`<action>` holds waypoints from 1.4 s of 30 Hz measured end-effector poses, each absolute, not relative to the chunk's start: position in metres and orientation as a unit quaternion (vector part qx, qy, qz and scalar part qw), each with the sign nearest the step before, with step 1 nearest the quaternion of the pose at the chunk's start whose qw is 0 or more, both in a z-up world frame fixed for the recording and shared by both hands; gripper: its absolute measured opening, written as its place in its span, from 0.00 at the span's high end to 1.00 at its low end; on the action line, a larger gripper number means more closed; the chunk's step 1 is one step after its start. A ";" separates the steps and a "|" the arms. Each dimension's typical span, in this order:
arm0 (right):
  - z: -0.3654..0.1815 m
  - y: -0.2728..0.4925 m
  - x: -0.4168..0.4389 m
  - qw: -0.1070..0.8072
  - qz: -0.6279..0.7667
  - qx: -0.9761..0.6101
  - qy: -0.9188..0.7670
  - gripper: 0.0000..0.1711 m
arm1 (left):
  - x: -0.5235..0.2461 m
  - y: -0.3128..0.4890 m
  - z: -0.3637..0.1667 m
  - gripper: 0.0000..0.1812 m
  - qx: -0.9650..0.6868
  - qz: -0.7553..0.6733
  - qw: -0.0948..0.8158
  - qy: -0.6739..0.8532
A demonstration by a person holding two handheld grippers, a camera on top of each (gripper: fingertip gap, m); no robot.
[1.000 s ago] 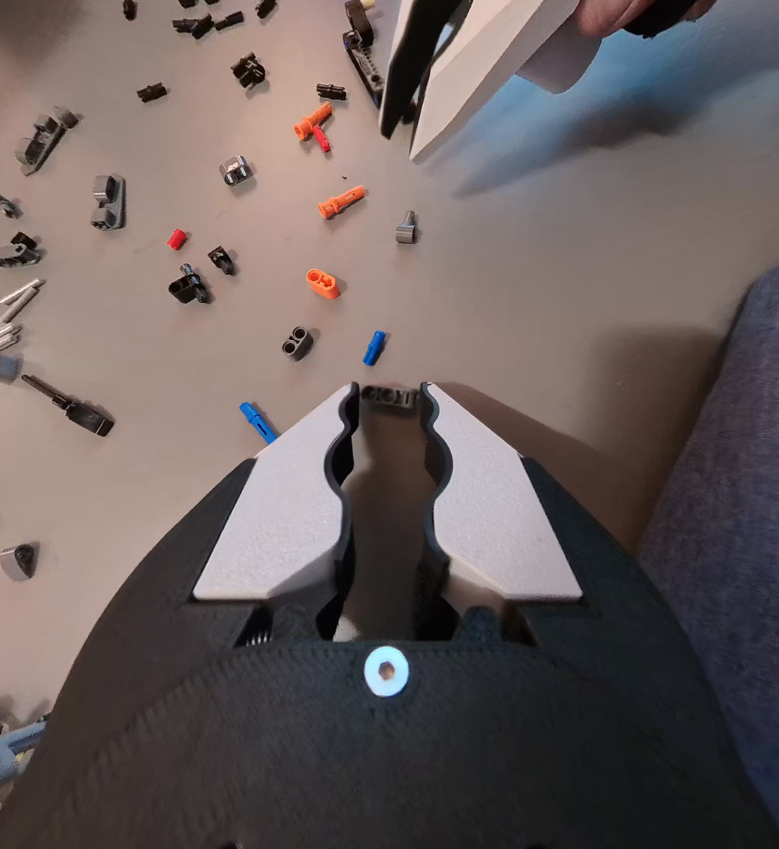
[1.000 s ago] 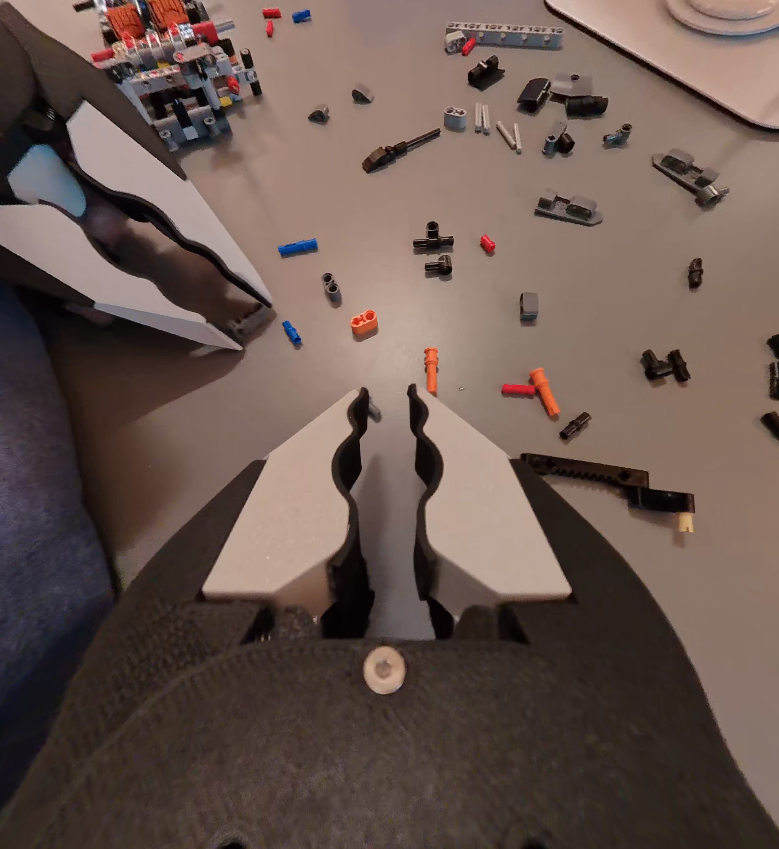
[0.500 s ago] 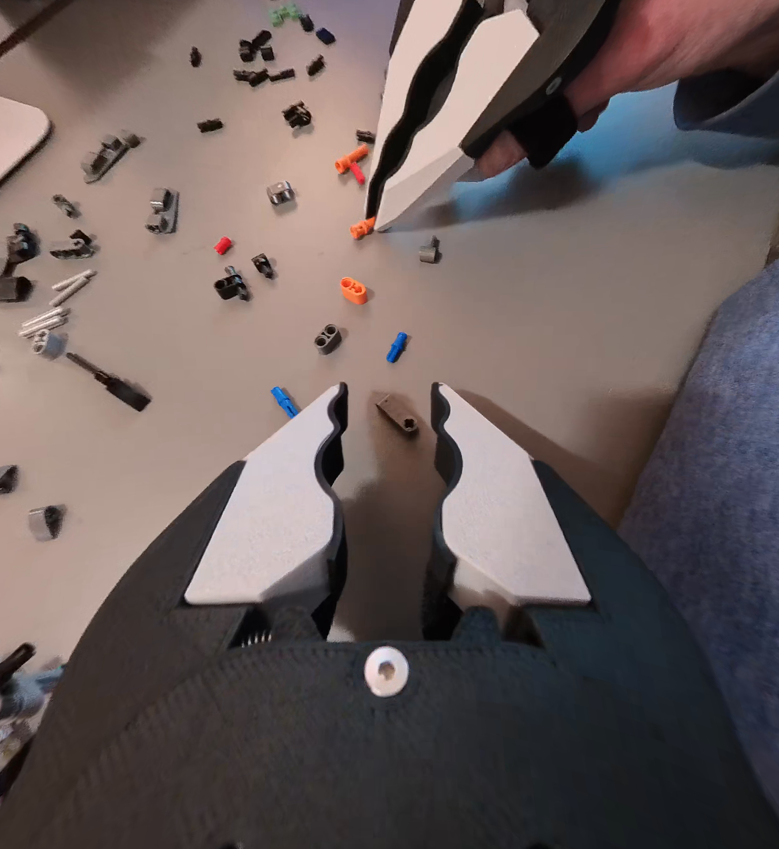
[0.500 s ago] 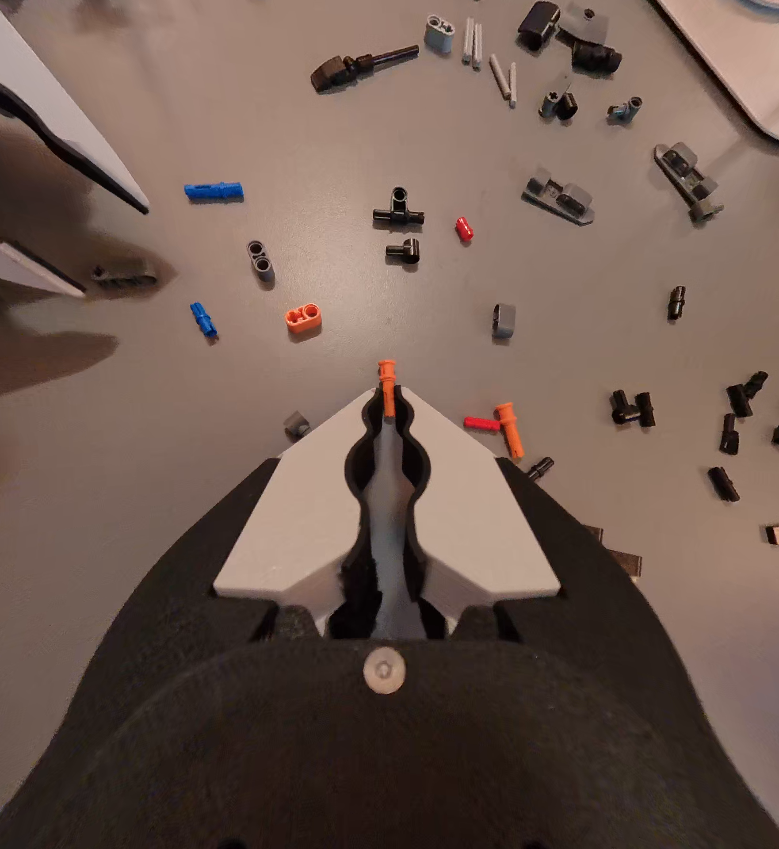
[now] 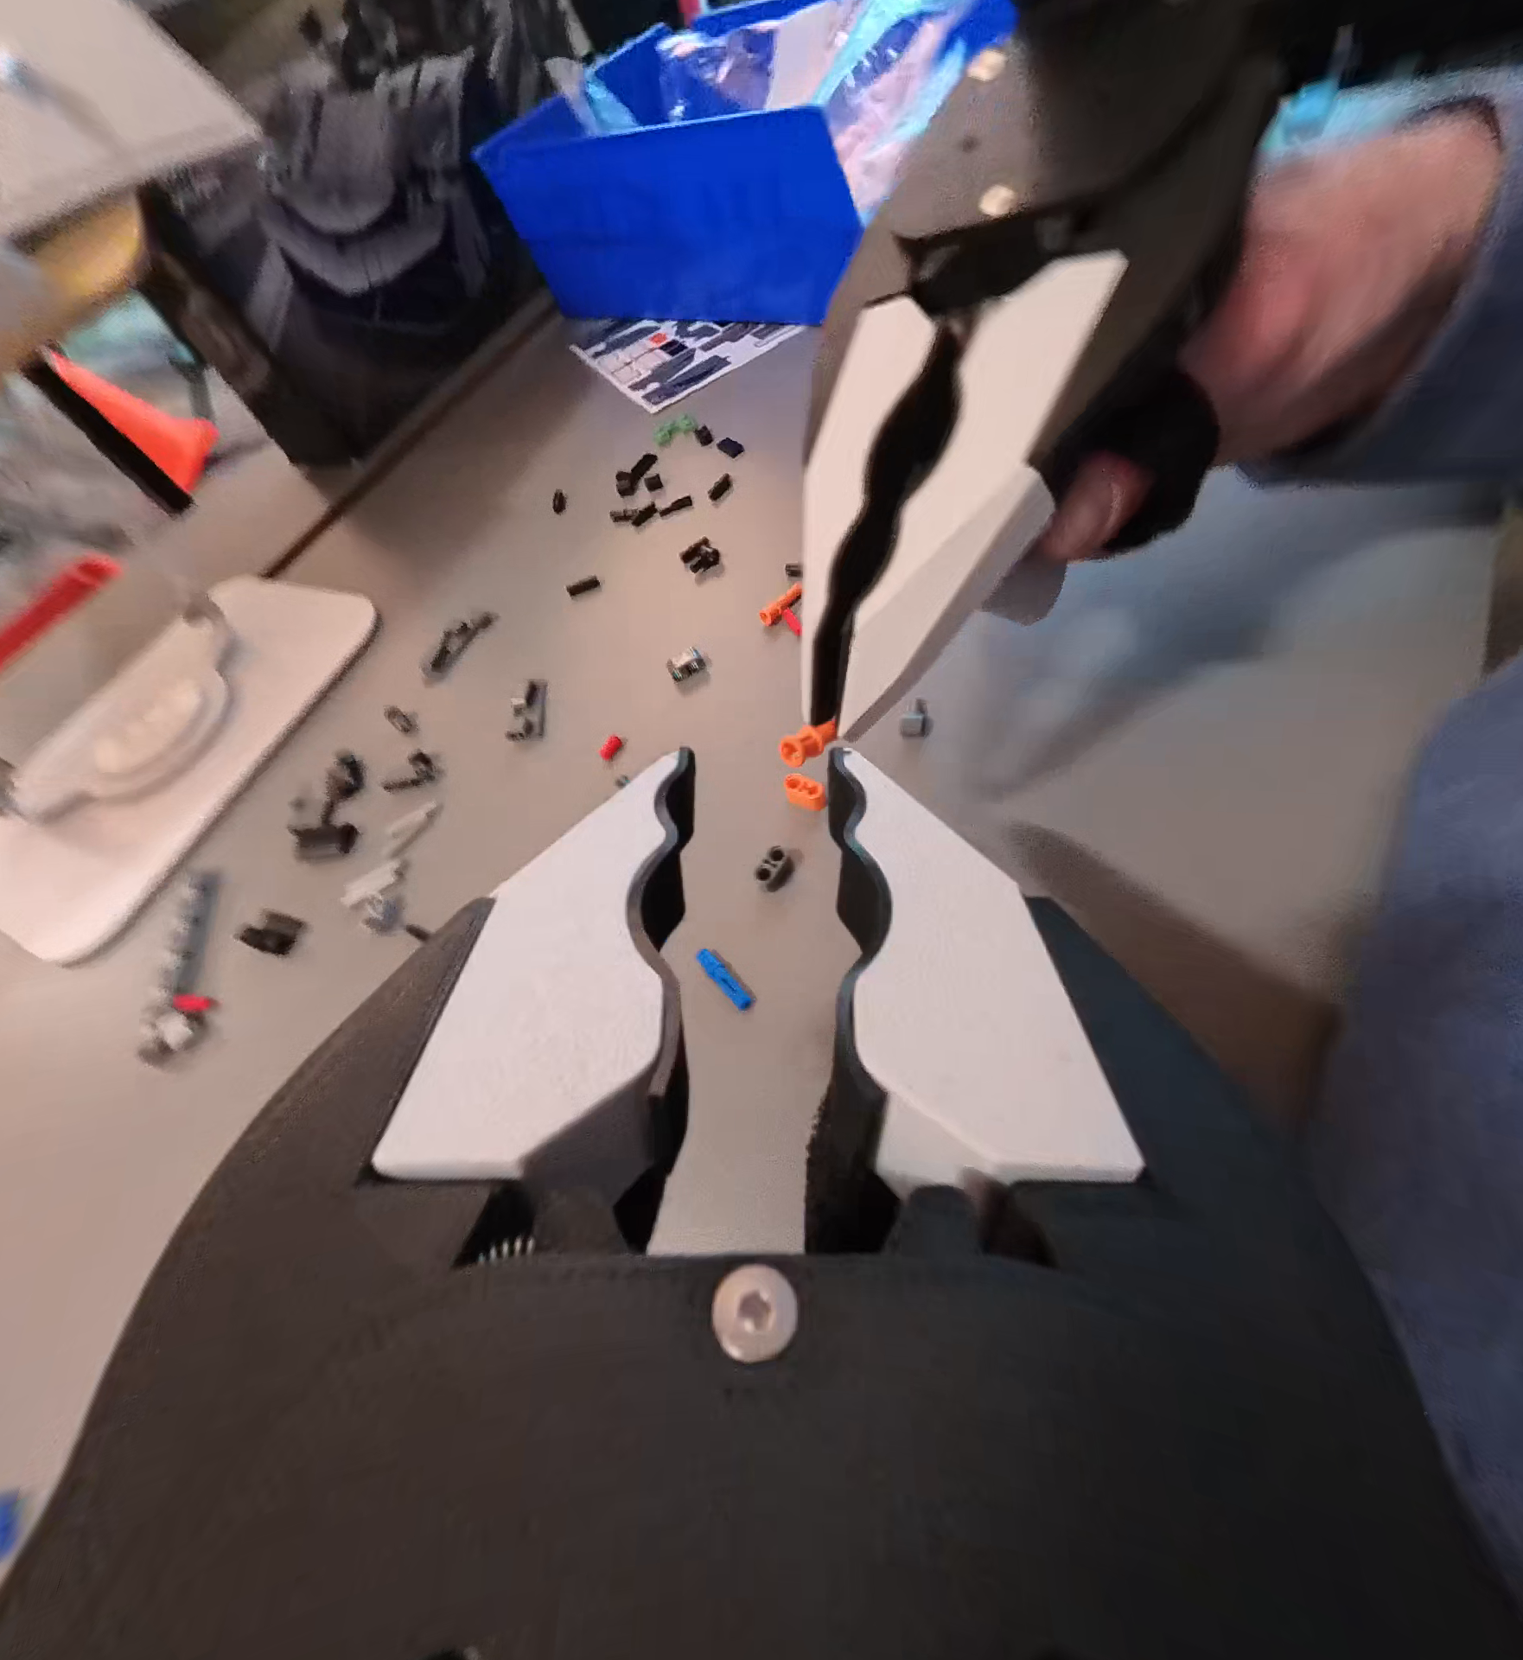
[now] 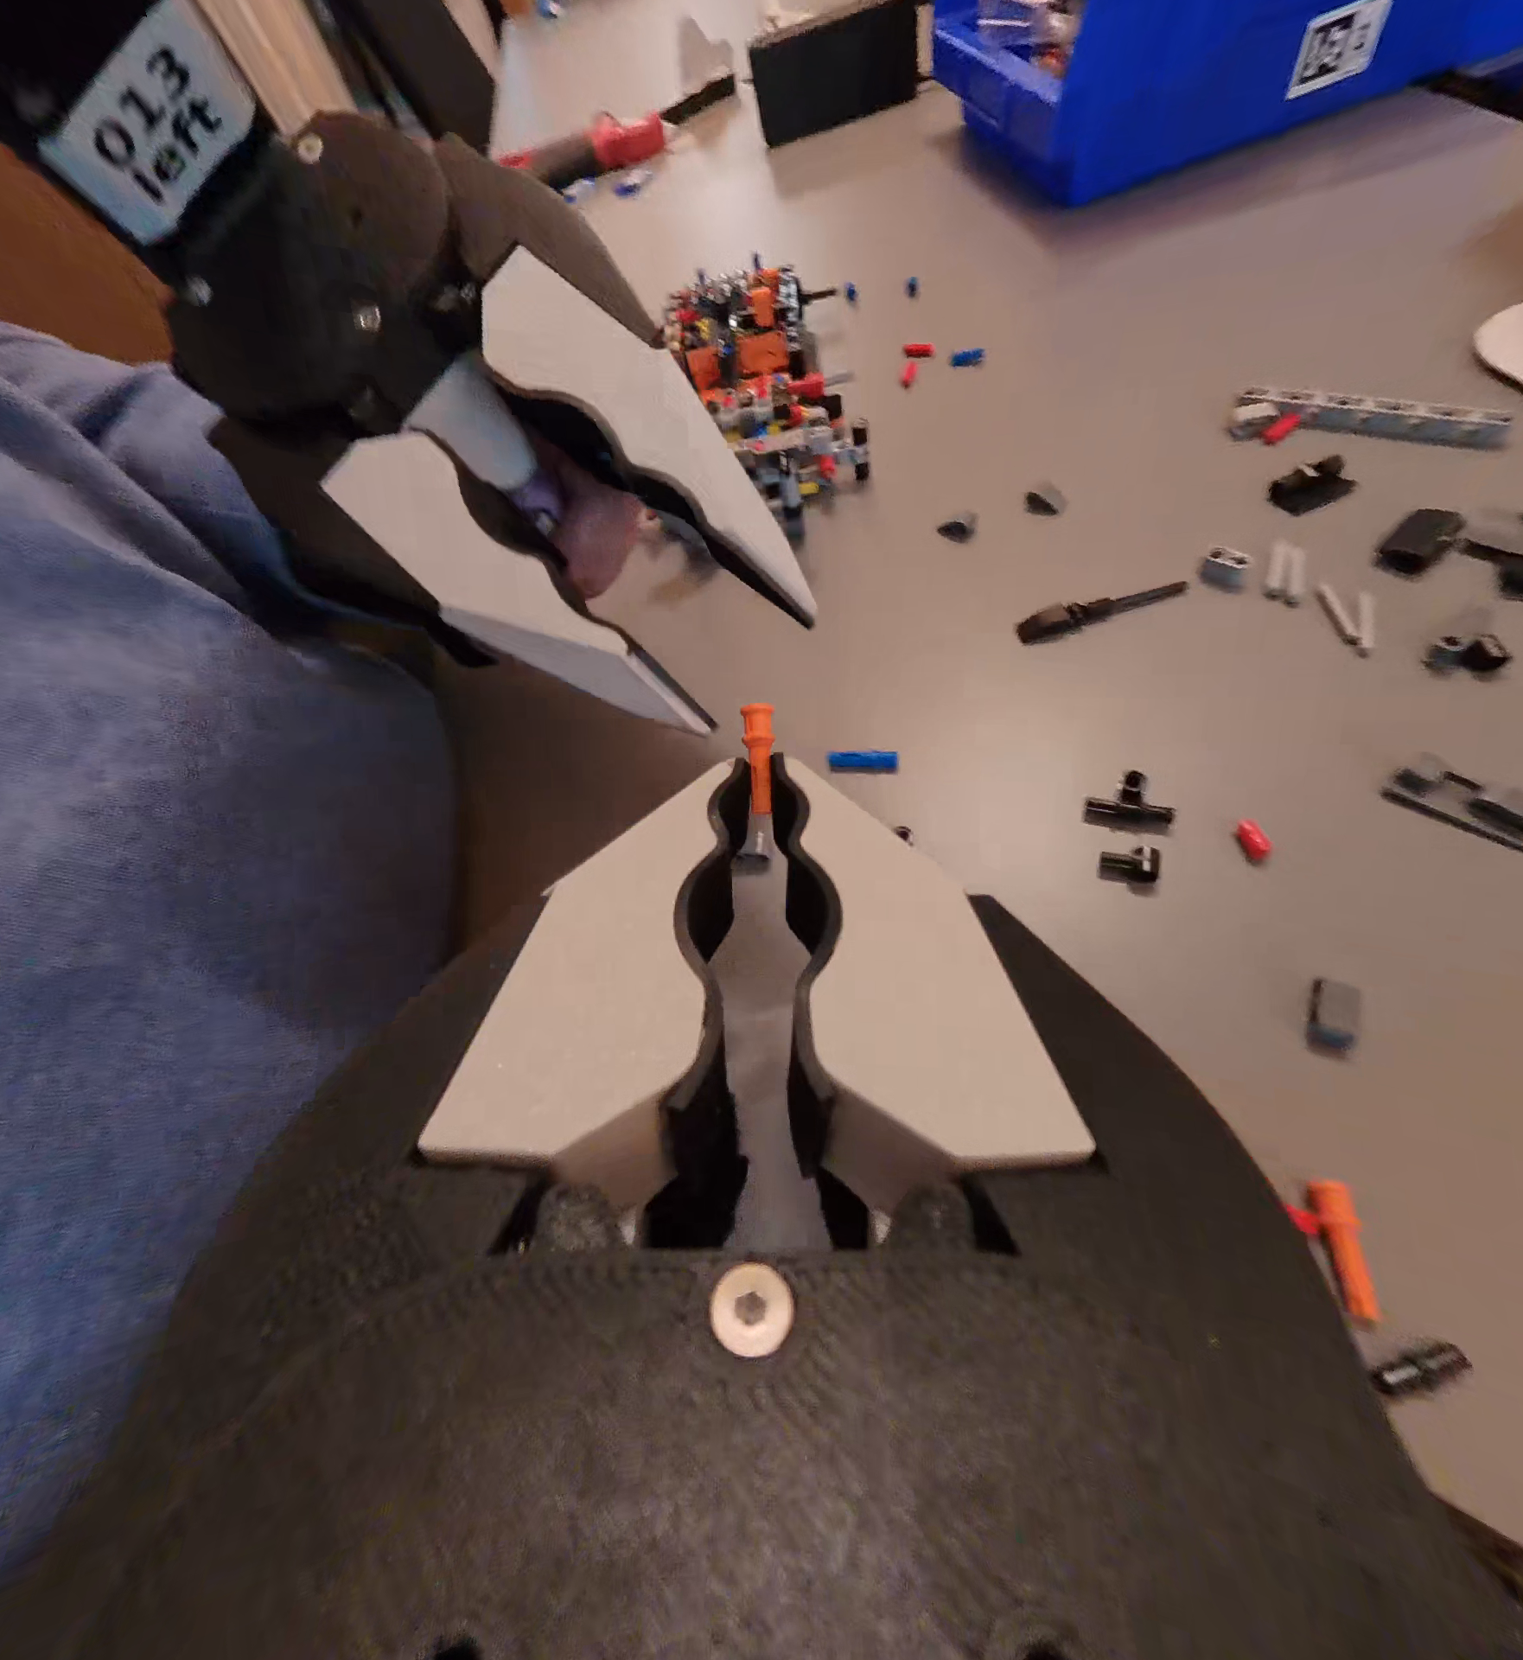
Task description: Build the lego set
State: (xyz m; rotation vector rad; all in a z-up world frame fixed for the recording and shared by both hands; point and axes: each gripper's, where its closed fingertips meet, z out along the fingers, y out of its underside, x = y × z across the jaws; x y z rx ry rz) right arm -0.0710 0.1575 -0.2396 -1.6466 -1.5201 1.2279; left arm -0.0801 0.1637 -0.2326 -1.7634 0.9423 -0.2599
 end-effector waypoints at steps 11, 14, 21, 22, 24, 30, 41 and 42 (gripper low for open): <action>-0.227 0.150 -0.070 0.232 0.511 -0.602 -0.569 0.99 | -0.067 0.156 -0.227 0.96 -0.667 -0.011 0.537 0.516; -0.227 0.158 -0.071 0.256 0.496 -0.609 -0.563 0.94 | -0.069 0.159 -0.226 0.96 -0.676 -0.012 0.532 0.509; -0.209 0.166 -0.065 0.331 0.502 -0.599 -0.530 0.92 | -0.067 0.164 -0.212 0.96 -0.725 -0.186 0.557 0.359; -0.205 0.165 -0.064 0.335 0.517 -0.593 -0.519 0.93 | -0.066 0.164 -0.209 0.96 -0.726 -0.221 0.560 0.334; -0.199 0.164 -0.063 0.336 0.545 -0.588 -0.496 0.95 | -0.065 0.164 -0.203 0.96 -0.721 -0.280 0.564 0.288; -0.191 0.163 -0.064 0.341 0.584 -0.578 -0.456 0.95 | -0.063 0.163 -0.193 0.96 -0.705 -0.329 0.572 0.261; -0.167 0.163 -0.068 0.401 0.624 -0.530 -0.411 0.98 | -0.062 0.165 -0.177 0.96 -0.664 -0.493 0.539 0.157; -0.166 0.163 -0.069 0.403 0.624 -0.527 -0.413 0.98 | -0.061 0.165 -0.178 0.96 -0.665 -0.499 0.534 0.155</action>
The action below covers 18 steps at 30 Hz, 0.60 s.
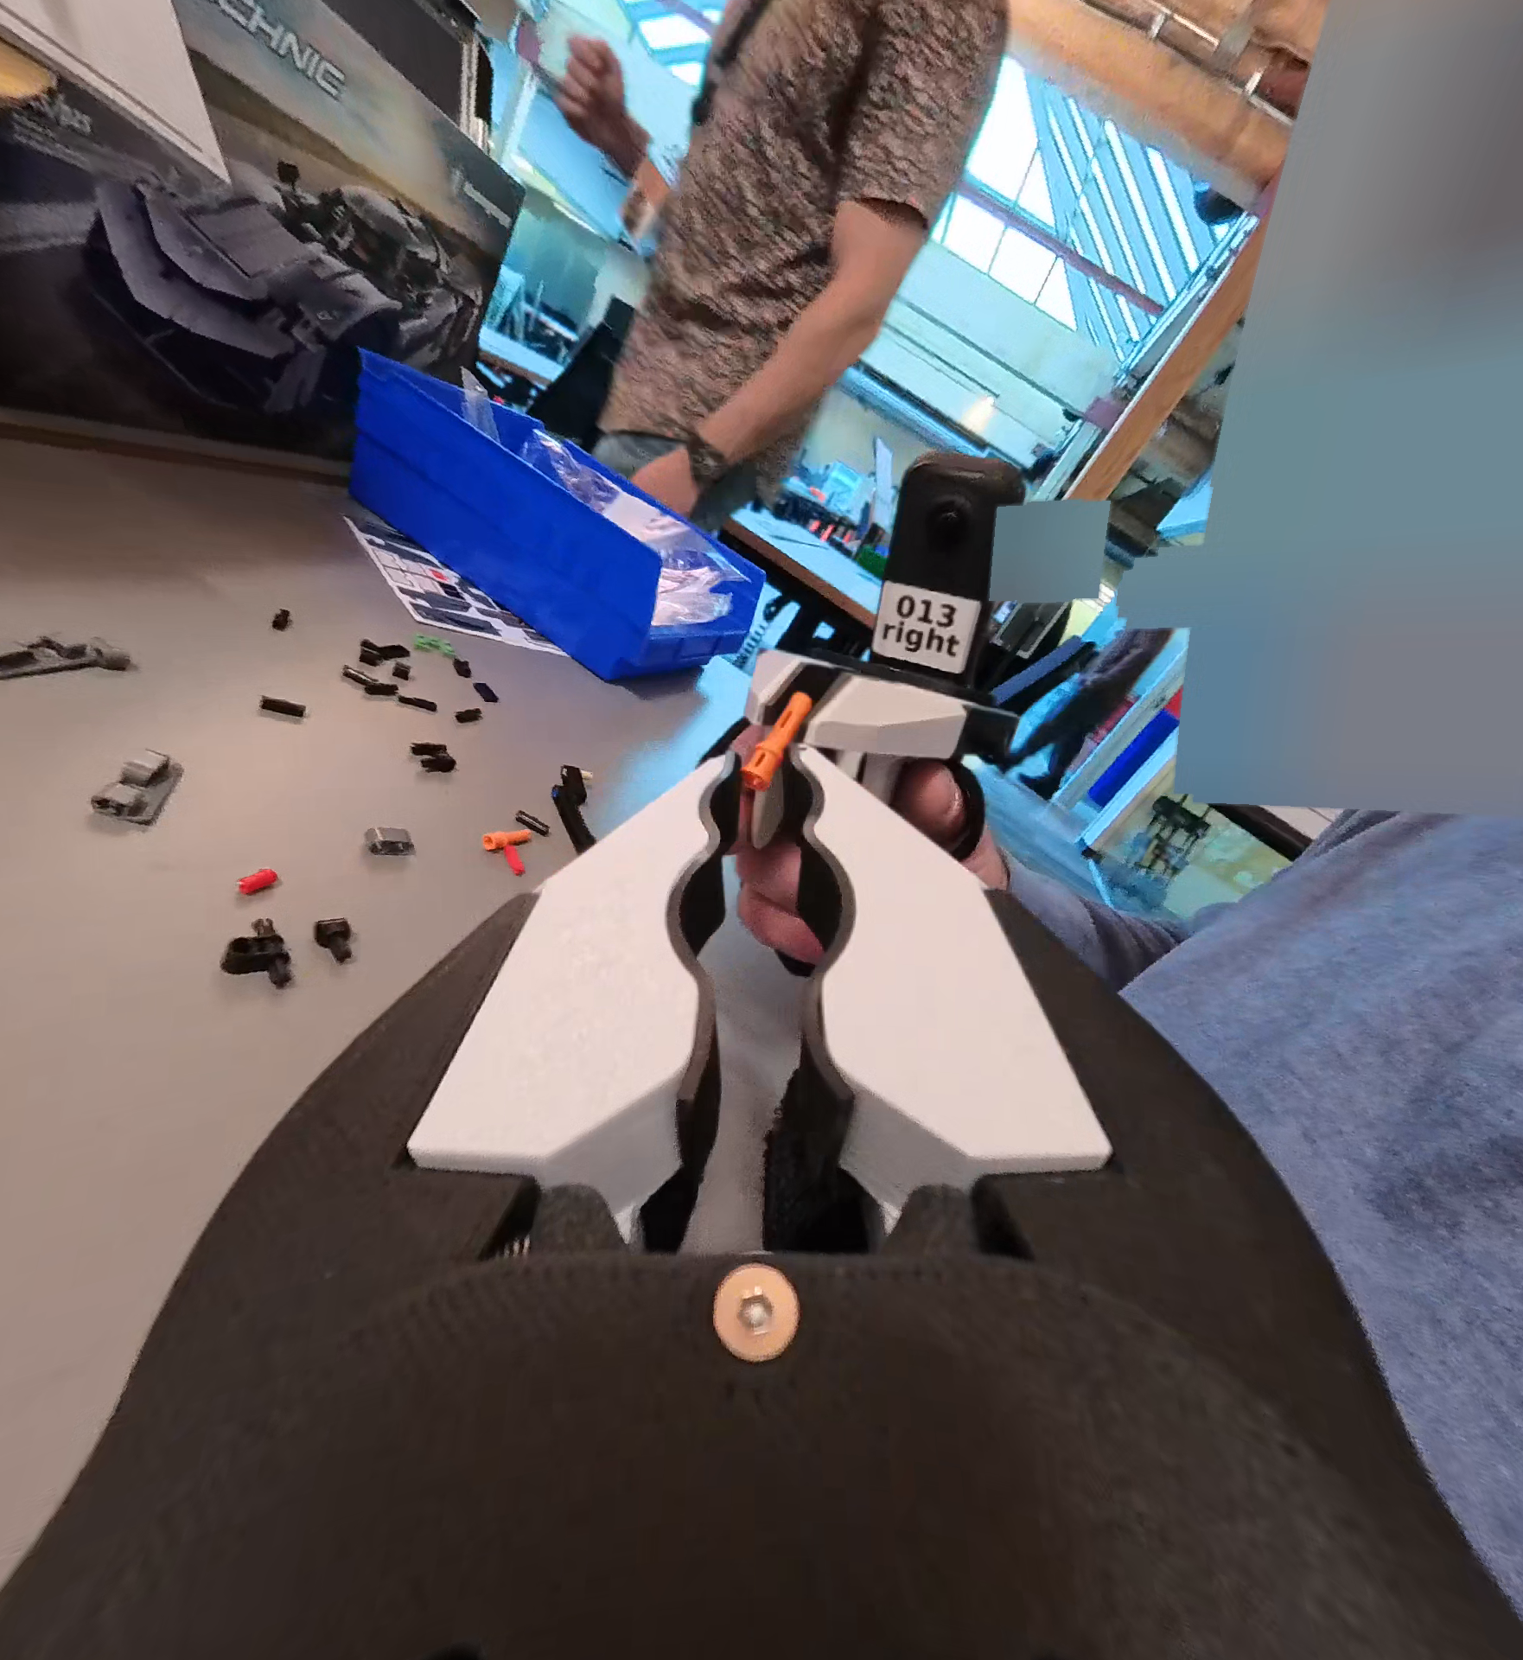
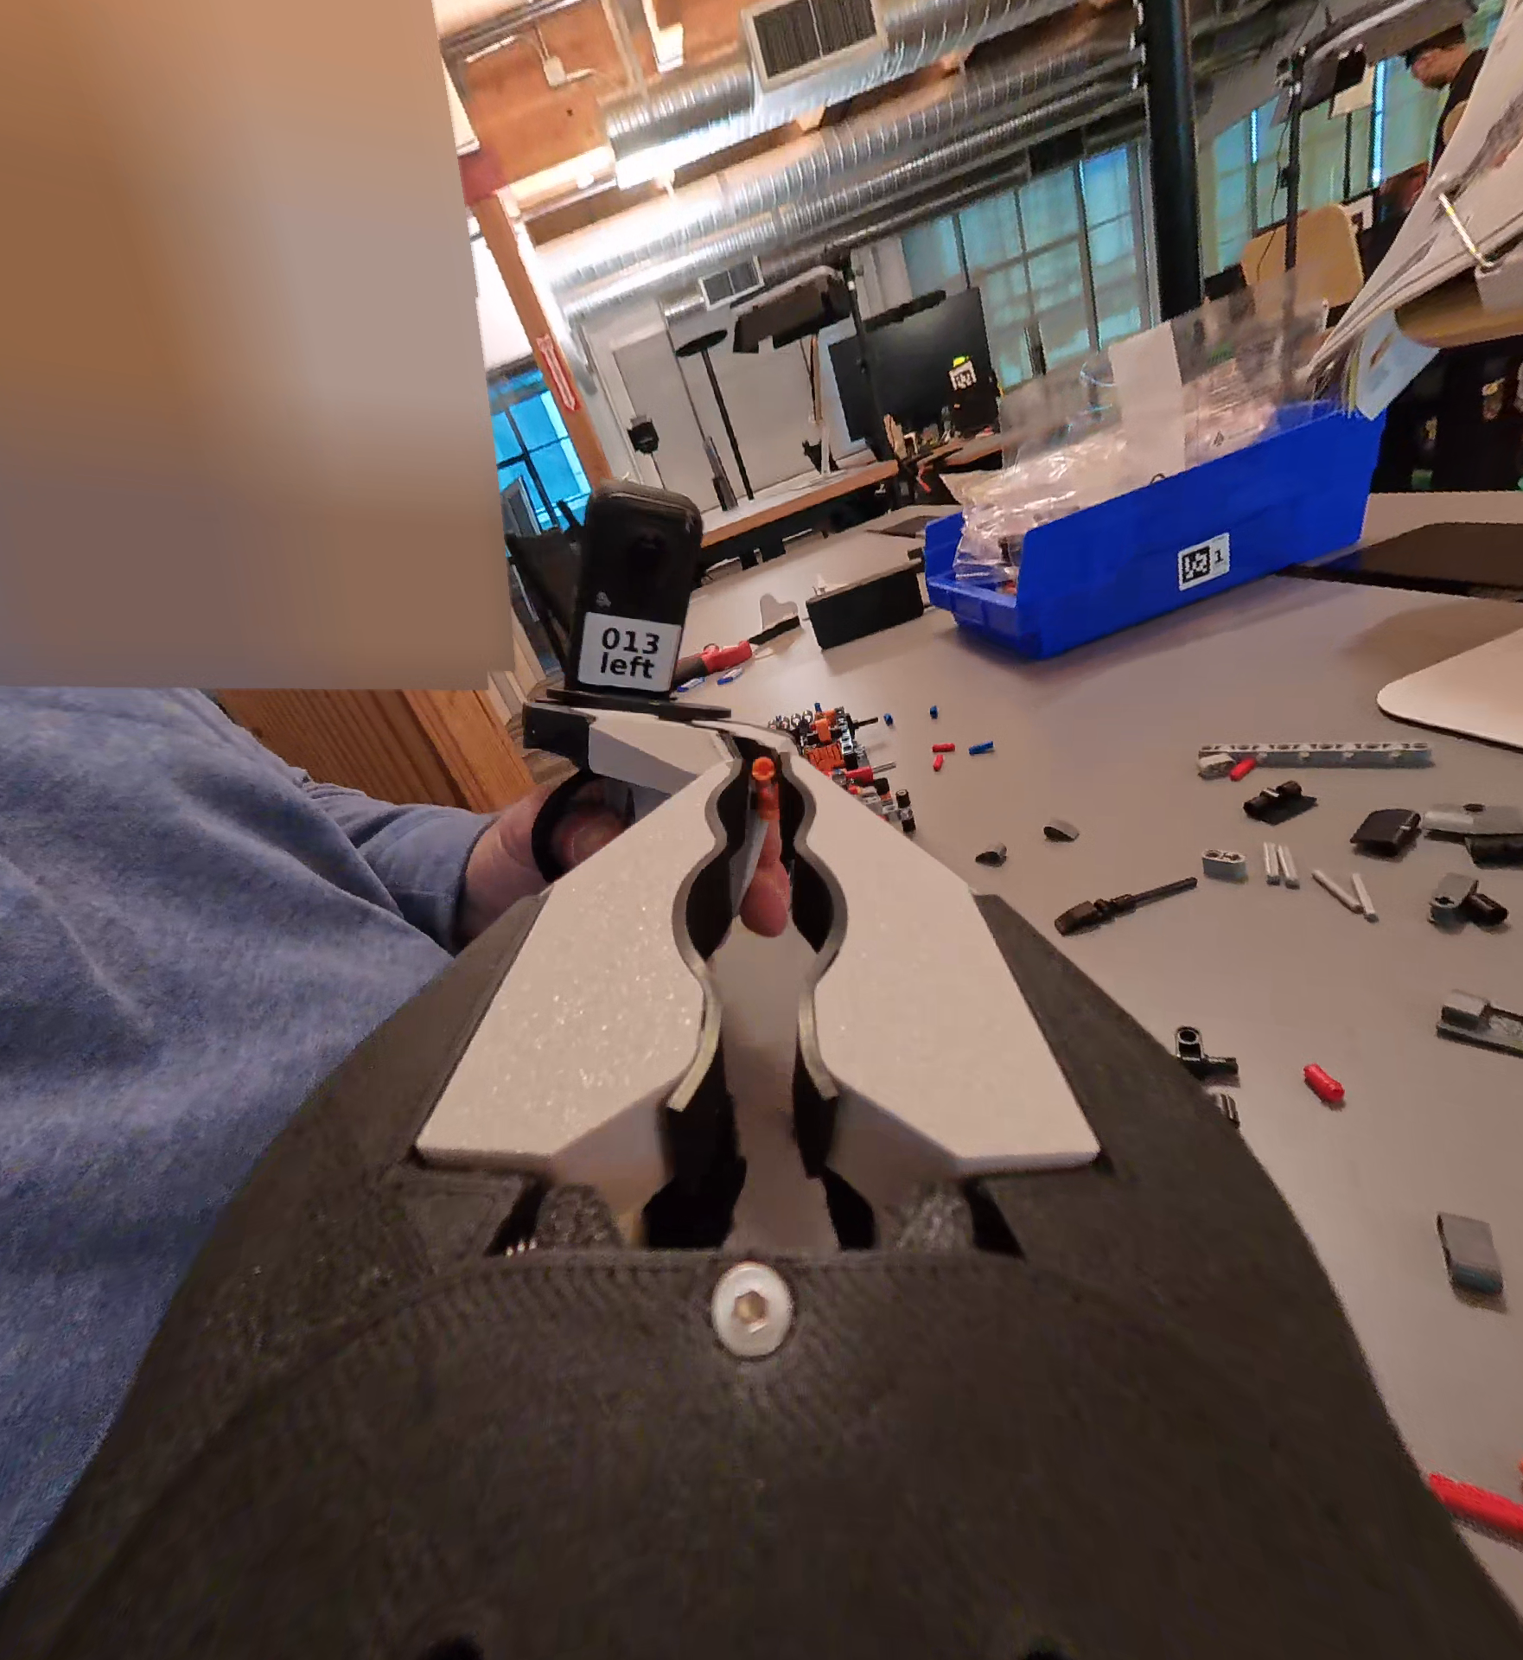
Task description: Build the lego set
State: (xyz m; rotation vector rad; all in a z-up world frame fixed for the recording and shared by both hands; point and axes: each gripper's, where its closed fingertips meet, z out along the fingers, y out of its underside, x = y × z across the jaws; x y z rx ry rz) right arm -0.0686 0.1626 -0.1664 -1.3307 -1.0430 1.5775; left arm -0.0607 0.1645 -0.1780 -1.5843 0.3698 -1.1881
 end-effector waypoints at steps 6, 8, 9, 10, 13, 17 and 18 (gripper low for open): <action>-0.162 0.163 -0.072 0.417 0.612 -0.520 -0.425 0.99 | -0.059 0.164 -0.174 0.96 -0.627 -0.589 0.500 0.100; -0.161 0.164 -0.072 0.425 0.598 -0.521 -0.436 1.00 | -0.058 0.164 -0.172 0.96 -0.617 -0.609 0.491 0.089; -0.161 0.165 -0.072 0.431 0.587 -0.523 -0.444 1.00 | -0.059 0.165 -0.172 0.96 -0.620 -0.603 0.493 0.091; -0.160 0.167 -0.070 0.444 0.570 -0.524 -0.452 0.99 | -0.060 0.166 -0.173 0.95 -0.629 -0.587 0.501 0.096; -0.161 0.170 -0.068 0.496 0.472 -0.521 -0.510 0.99 | -0.069 0.170 -0.172 0.92 -0.649 -0.548 0.518 0.103; -0.171 0.174 -0.070 0.554 0.288 -0.497 -0.603 0.99 | -0.070 0.170 -0.166 0.82 -0.666 -0.532 0.510 0.114; -0.173 0.173 -0.071 0.563 0.256 -0.484 -0.619 0.99 | -0.067 0.171 -0.168 0.79 -0.673 -0.532 0.500 0.116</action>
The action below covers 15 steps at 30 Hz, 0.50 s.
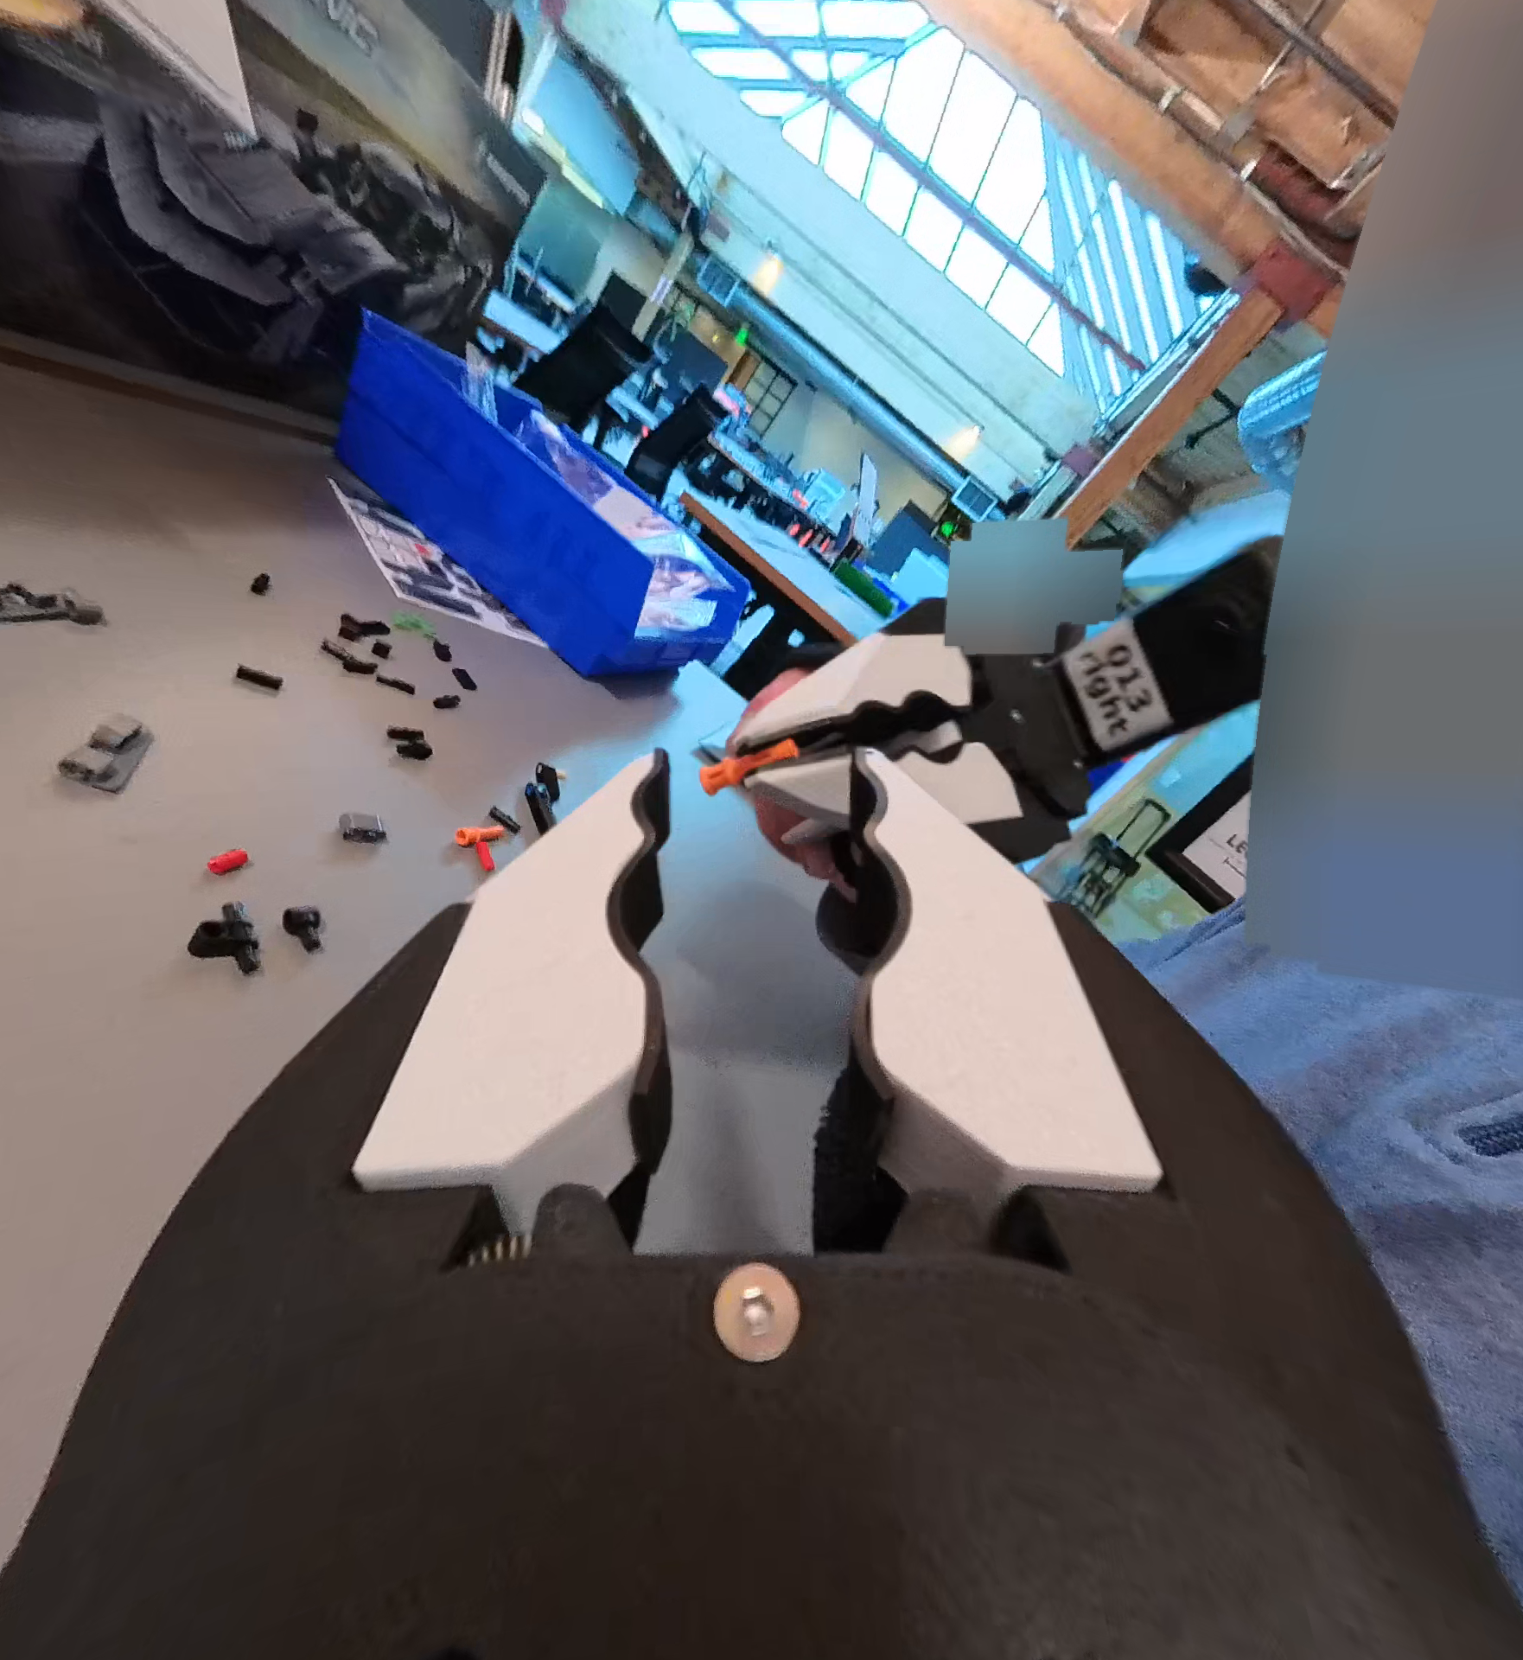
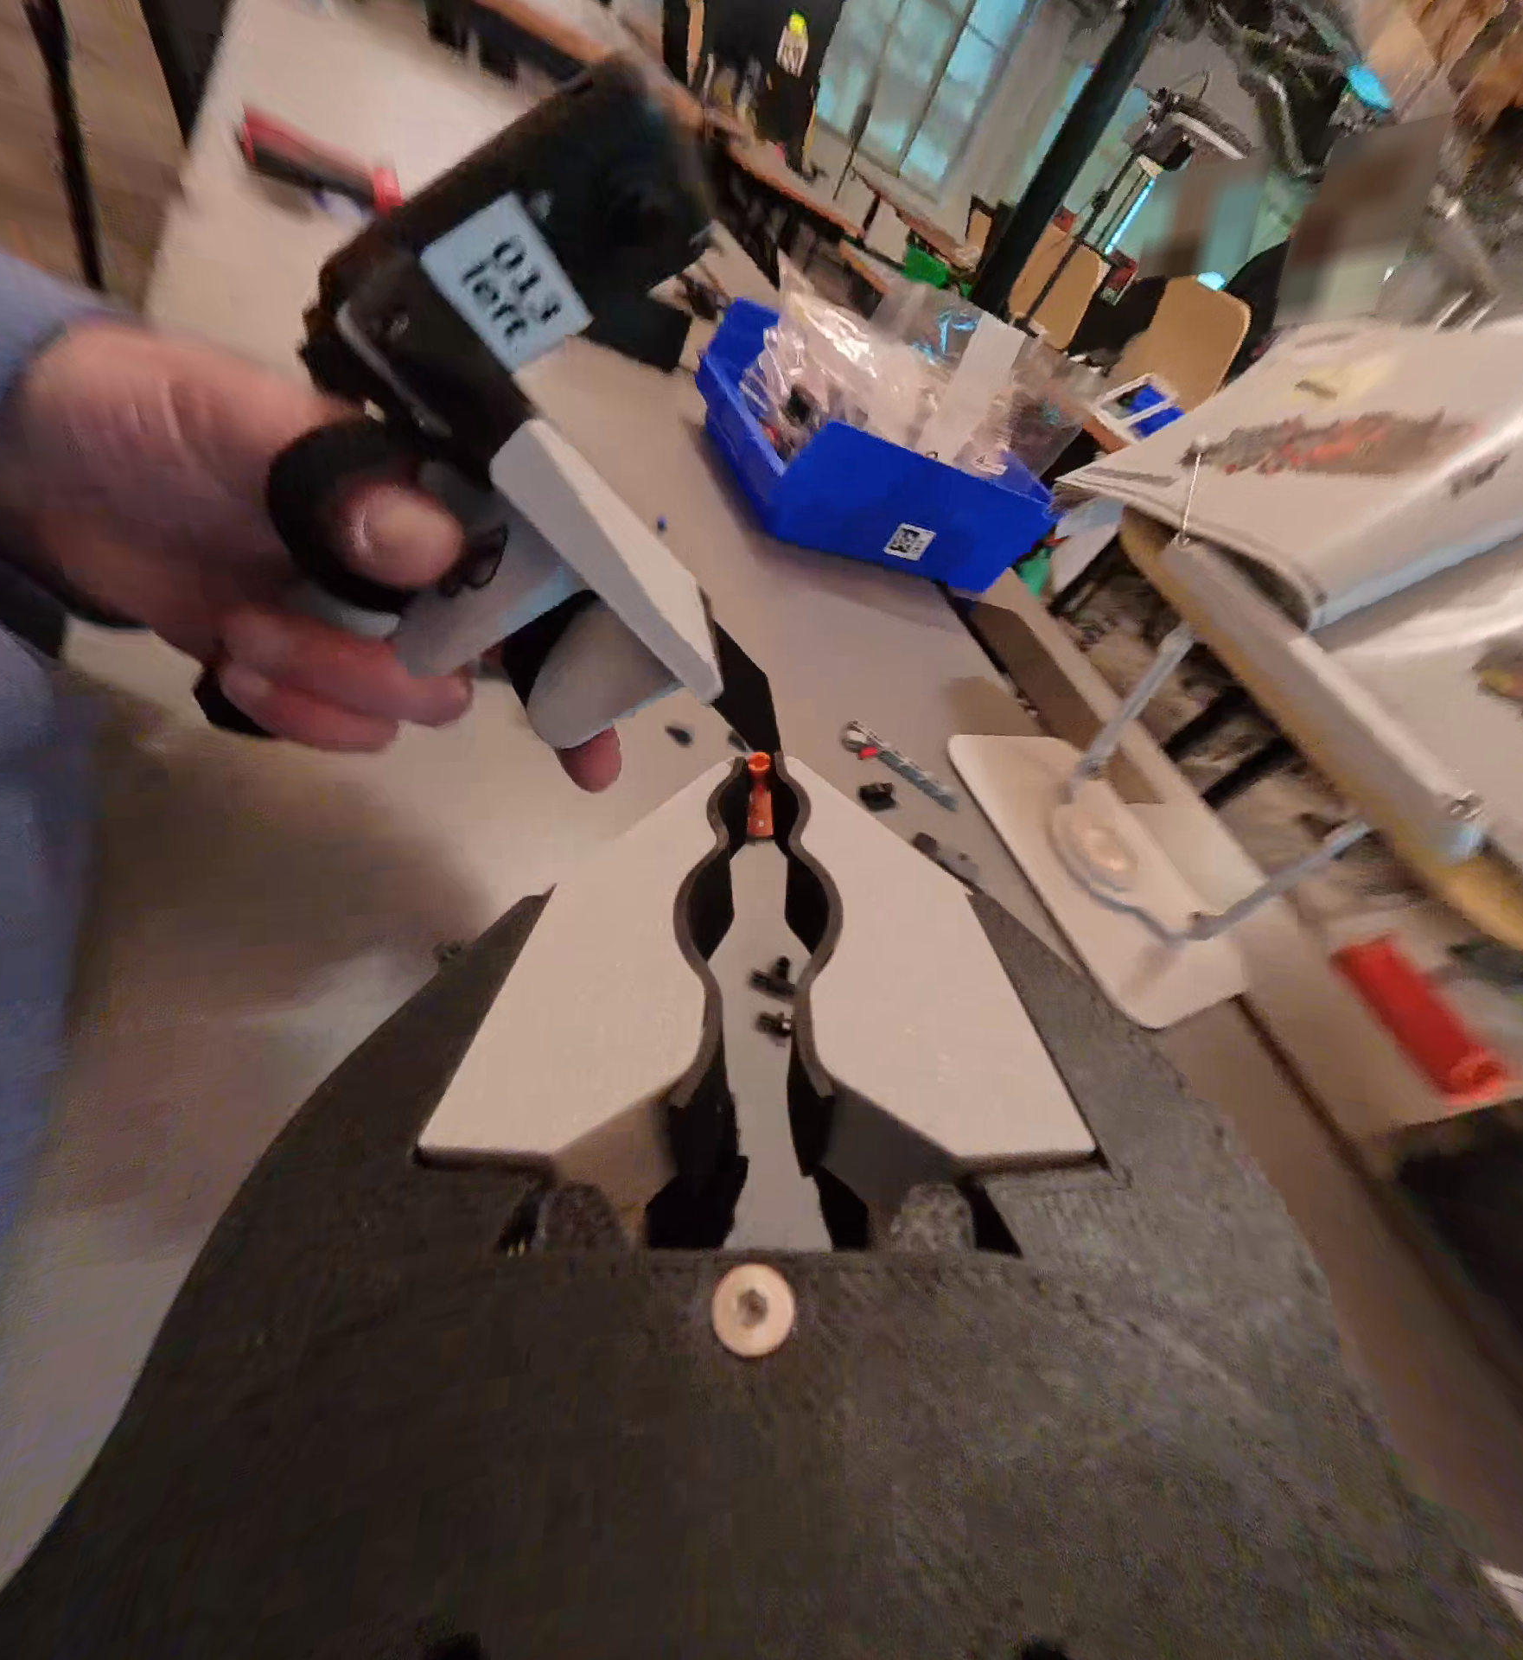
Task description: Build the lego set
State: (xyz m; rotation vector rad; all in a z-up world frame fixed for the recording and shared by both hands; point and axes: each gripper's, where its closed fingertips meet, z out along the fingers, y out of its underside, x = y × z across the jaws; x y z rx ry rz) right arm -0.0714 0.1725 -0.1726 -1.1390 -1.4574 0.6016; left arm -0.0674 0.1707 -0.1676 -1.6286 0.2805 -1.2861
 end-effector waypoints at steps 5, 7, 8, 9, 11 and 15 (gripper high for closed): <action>-0.171 0.163 -0.075 0.589 0.191 -0.438 -0.652 0.99 | -0.060 0.169 -0.170 0.81 -0.670 -0.560 0.471 0.122; -0.170 0.161 -0.074 0.593 0.189 -0.428 -0.655 0.99 | -0.056 0.164 -0.169 0.82 -0.660 -0.589 0.449 0.127; -0.170 0.160 -0.074 0.593 0.189 -0.425 -0.657 0.99 | -0.055 0.163 -0.168 0.83 -0.656 -0.601 0.439 0.124; -0.170 0.158 -0.074 0.593 0.193 -0.421 -0.659 0.99 | -0.054 0.162 -0.169 0.84 -0.651 -0.612 0.431 0.123; -0.167 0.154 -0.073 0.595 0.203 -0.410 -0.661 0.99 | -0.051 0.157 -0.166 0.85 -0.636 -0.639 0.415 0.123; -0.162 0.146 -0.072 0.595 0.226 -0.388 -0.666 0.99 | -0.048 0.149 -0.161 0.86 -0.602 -0.685 0.391 0.126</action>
